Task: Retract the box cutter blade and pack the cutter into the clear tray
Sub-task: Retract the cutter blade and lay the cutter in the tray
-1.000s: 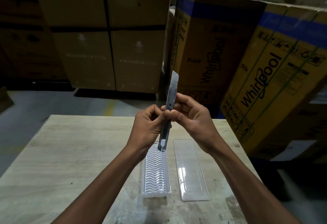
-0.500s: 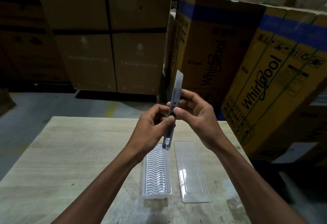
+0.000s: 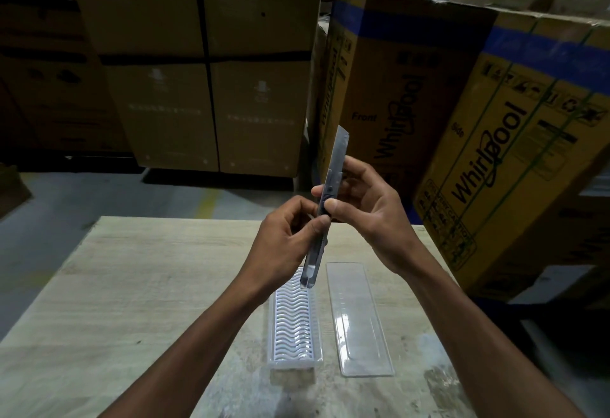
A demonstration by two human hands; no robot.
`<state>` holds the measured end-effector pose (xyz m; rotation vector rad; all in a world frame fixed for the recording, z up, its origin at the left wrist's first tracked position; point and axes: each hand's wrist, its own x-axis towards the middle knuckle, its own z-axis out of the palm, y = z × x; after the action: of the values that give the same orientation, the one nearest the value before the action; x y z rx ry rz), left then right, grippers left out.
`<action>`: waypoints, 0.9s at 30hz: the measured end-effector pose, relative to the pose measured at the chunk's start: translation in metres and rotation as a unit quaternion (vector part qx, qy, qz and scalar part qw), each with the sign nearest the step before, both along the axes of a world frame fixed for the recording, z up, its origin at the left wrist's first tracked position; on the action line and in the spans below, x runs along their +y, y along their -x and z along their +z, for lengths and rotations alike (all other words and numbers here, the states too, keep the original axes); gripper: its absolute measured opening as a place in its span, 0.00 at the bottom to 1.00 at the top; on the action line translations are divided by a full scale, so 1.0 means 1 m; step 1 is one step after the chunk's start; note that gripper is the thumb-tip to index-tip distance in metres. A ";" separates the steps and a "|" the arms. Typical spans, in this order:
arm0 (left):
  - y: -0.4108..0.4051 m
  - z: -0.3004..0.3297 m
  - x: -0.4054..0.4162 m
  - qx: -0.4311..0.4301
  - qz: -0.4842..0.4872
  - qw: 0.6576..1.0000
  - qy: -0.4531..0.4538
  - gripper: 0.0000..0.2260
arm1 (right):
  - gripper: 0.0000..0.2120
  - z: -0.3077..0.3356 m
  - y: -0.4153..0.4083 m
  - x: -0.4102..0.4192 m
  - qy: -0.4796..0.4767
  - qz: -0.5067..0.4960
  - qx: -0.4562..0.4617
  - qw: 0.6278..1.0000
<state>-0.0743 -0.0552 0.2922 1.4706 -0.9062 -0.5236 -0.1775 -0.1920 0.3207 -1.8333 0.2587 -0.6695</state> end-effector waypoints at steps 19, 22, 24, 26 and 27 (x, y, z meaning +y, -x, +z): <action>0.003 0.012 -0.004 0.006 -0.022 1.000 0.011 0.02 | 0.30 0.022 -0.002 -0.012 0.021 -0.004 -0.013 1.000; 0.004 0.013 -0.004 0.005 -0.021 1.000 0.011 0.02 | 0.31 0.025 -0.002 -0.016 0.030 -0.008 -0.014 0.999; 0.004 0.013 -0.004 0.003 -0.021 1.000 0.011 0.02 | 0.31 0.027 -0.002 -0.018 0.034 -0.007 -0.014 0.999; 0.005 0.012 -0.004 0.001 -0.021 1.000 0.013 0.02 | 0.31 0.028 -0.002 -0.018 0.039 -0.006 -0.013 0.999; 0.005 0.012 -0.004 0.002 -0.021 1.000 0.013 0.02 | 0.31 0.029 -0.002 -0.018 0.042 -0.006 -0.012 0.999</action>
<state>-0.0795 -0.0590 0.3045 1.4295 -0.9400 -0.5435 -0.1759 -0.2102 0.3496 -1.9046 0.2292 -0.7192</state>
